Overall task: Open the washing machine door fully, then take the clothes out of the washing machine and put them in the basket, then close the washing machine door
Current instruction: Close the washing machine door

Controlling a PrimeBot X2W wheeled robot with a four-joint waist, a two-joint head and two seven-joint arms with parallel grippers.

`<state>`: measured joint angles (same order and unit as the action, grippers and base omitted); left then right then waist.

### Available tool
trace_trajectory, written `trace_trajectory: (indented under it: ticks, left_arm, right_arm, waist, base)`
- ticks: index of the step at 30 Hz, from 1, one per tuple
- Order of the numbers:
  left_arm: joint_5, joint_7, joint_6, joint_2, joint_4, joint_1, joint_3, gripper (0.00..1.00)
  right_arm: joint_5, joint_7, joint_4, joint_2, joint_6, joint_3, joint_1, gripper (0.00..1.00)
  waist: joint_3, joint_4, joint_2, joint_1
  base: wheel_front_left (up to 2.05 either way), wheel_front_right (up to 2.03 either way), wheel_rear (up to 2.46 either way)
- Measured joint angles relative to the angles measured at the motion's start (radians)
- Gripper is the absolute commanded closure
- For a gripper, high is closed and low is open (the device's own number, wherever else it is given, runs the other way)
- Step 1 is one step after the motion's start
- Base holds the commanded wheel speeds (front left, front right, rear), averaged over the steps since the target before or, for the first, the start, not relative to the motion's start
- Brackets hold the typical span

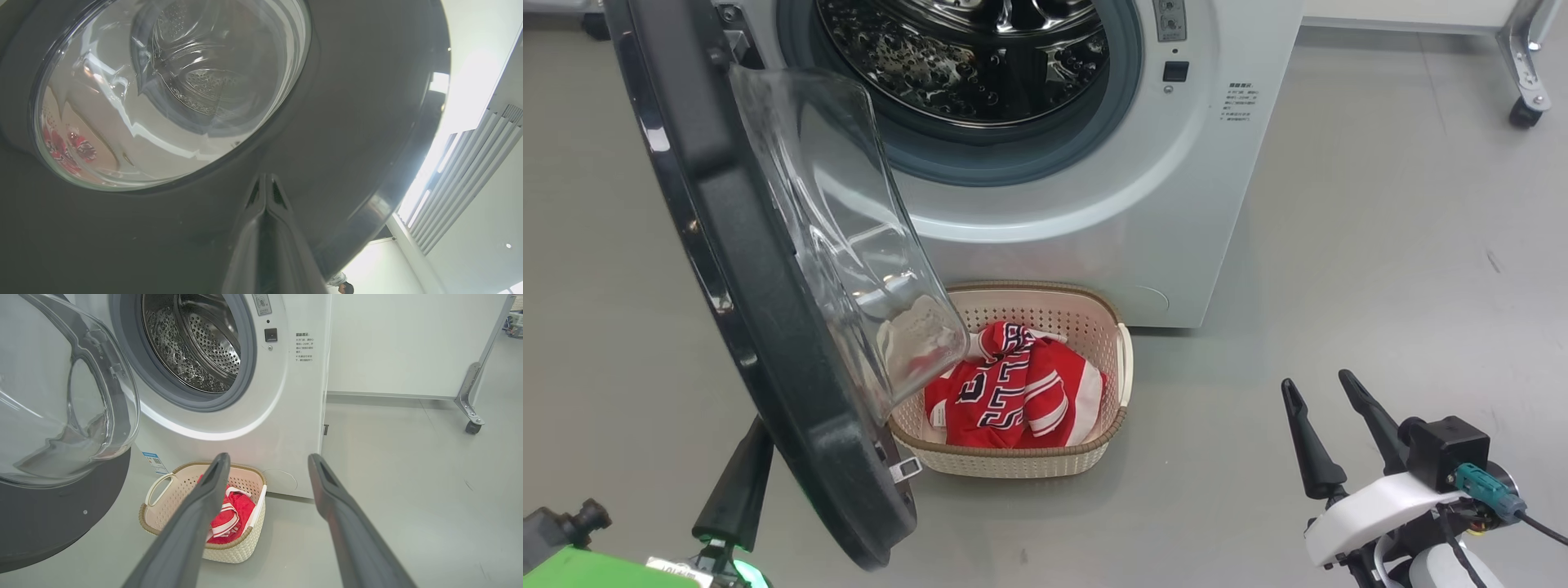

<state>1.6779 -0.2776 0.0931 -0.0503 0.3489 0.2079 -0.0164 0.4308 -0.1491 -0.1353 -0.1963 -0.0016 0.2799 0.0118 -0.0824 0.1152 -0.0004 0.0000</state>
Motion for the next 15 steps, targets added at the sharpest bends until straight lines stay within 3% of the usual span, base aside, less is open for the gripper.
trace_trajectory:
  ticks: [15]
  left_arm:
    - [0.001, -0.012, 0.000, 0.000, -0.011, -0.009, 0.046, 1.00]
  right_arm:
    - [0.000, -0.001, -0.001, 0.000, 0.000, -0.003, -0.004, 0.00]
  waist:
    - [-0.011, -0.026, 0.0000, 0.0000]
  base:
    - [0.00, 0.00, 0.00]
